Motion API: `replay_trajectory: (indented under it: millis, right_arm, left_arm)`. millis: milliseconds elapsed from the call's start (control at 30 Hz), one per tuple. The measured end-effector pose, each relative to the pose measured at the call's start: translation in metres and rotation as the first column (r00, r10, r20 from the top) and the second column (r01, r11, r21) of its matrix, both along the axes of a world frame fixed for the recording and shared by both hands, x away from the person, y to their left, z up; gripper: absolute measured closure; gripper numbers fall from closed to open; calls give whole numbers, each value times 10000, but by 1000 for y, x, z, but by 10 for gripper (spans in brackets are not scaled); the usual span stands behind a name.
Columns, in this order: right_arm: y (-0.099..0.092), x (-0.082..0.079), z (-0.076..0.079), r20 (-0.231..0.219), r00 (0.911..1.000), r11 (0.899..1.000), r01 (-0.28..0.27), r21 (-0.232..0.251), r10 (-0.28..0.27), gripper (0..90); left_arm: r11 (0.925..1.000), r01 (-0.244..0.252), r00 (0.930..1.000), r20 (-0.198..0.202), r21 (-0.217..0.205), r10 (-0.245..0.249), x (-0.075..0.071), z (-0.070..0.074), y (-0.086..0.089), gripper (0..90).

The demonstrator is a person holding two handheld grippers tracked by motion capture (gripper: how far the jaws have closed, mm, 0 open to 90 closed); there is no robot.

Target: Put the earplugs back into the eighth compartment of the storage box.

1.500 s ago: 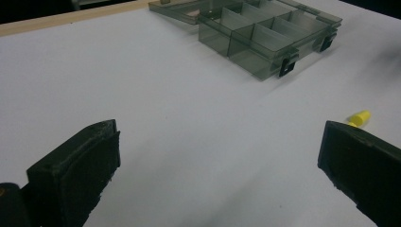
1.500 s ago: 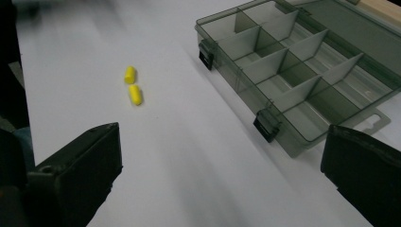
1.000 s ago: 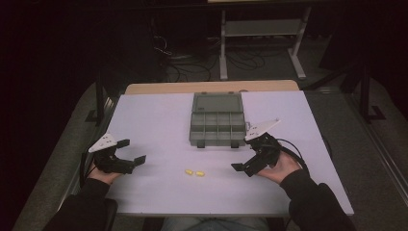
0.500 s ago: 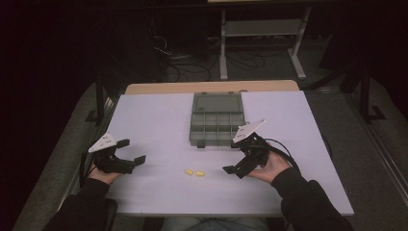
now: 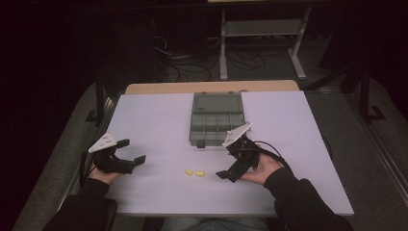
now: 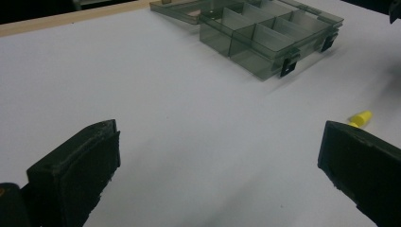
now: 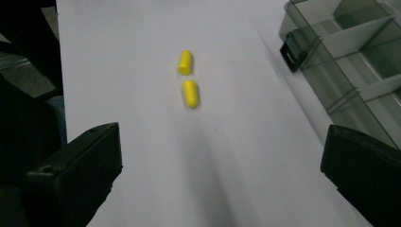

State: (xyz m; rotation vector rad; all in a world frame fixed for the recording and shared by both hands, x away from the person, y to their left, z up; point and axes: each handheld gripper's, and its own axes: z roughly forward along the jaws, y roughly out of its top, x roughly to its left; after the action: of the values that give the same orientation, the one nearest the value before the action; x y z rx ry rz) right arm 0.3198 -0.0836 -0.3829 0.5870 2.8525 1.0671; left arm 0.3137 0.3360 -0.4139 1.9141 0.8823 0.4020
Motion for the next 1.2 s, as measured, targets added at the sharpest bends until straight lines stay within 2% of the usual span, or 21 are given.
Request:
replay_trajectory:
  millis: [100, 600, 900, 1067, 1200]
  right_arm:
    - [7, -1, -2, -59, 9998, 9998, -200, -12, 200, 0]
    - [41, -3, -18, -517, 9937, 9926, -1024, -658, 991, 0]
    - [62, -1, -27, -495, 9897, 9862, -1385, -910, 1344, 0]
    - [72, 3, -34, -738, 9866, 9831, -1527, -1013, 1456, 62]
    - [78, 7, -39, -1046, 9831, 9795, -1625, -1188, 1504, 155]
  left_arm:
    - [10000, 14, 10000, 7, 4, -14, 0, 0, 0, 0]
    - [10000, 39, 10000, 24, 2, -39, 0, 0, 0, 0]
    - [10000, 79, 10000, 38, 26, -79, -1, 0, -1, 0]
    - [9999, 98, 9999, 39, 23, -98, -1, 0, -1, 0]
    - [9999, 113, 9999, 32, 28, -113, -1, 0, -1, 0]
